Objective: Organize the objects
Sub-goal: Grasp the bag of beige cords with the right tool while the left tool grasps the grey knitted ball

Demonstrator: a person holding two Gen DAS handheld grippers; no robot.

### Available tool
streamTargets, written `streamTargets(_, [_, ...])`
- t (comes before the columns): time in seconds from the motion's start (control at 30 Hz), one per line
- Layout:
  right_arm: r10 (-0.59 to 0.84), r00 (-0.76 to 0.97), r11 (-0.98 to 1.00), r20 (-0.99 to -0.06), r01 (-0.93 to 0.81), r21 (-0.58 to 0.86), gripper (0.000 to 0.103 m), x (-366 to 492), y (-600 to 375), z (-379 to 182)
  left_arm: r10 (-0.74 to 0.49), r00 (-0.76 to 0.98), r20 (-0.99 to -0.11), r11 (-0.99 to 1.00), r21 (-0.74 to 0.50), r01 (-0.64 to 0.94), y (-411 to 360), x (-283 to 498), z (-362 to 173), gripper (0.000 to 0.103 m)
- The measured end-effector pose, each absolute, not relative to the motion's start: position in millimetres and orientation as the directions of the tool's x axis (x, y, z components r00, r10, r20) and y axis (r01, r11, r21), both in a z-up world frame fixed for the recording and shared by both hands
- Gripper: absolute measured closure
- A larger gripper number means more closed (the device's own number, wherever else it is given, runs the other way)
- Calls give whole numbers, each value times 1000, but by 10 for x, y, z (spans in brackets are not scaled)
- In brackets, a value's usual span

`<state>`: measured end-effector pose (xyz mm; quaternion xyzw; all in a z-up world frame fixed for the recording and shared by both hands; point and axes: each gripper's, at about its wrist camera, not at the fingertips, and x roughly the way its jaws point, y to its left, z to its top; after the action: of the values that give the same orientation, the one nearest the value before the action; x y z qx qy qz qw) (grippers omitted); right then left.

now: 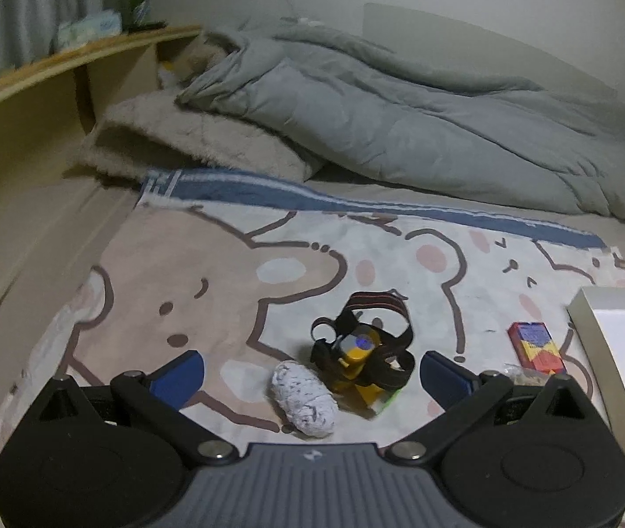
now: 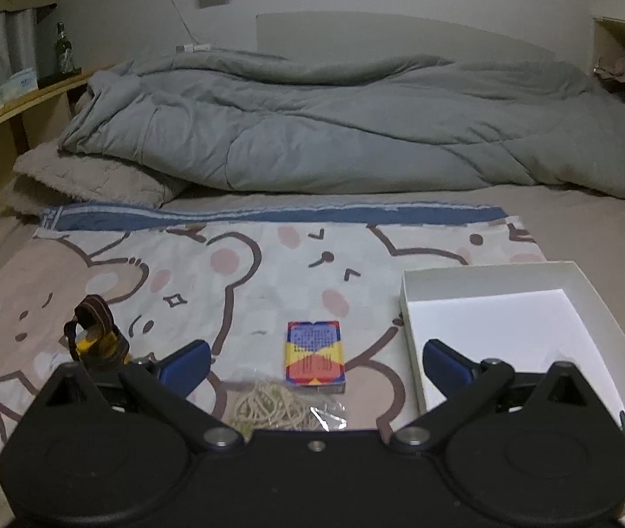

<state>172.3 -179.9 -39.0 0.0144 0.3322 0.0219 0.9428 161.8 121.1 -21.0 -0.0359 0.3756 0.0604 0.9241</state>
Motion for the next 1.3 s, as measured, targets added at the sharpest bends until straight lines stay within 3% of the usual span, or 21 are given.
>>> streamTargets(0.43, [74,673,996,-736,-15,86,0,2096,-1793,-806,78,561,-824,948,-112,-297,1538,2053,-773,3])
streamTargets(0.5, [91,635,993,-767,5,122,0,2157,-1797,-897,59,549,-834,937,-143,-319,1564,2122,-850,10])
streamTargets(0.77, [134,577,965,-806,111,239,0,2336,-1760,-1152,65,474,-878,892,-162,-423,1673,2347,-1177,23])
streamTargets(1.3, [61,511,983,-857,117,140,0,2655,-1537,-1600,57,425,-903,898,-140,-417,1662,2546,-1464,25])
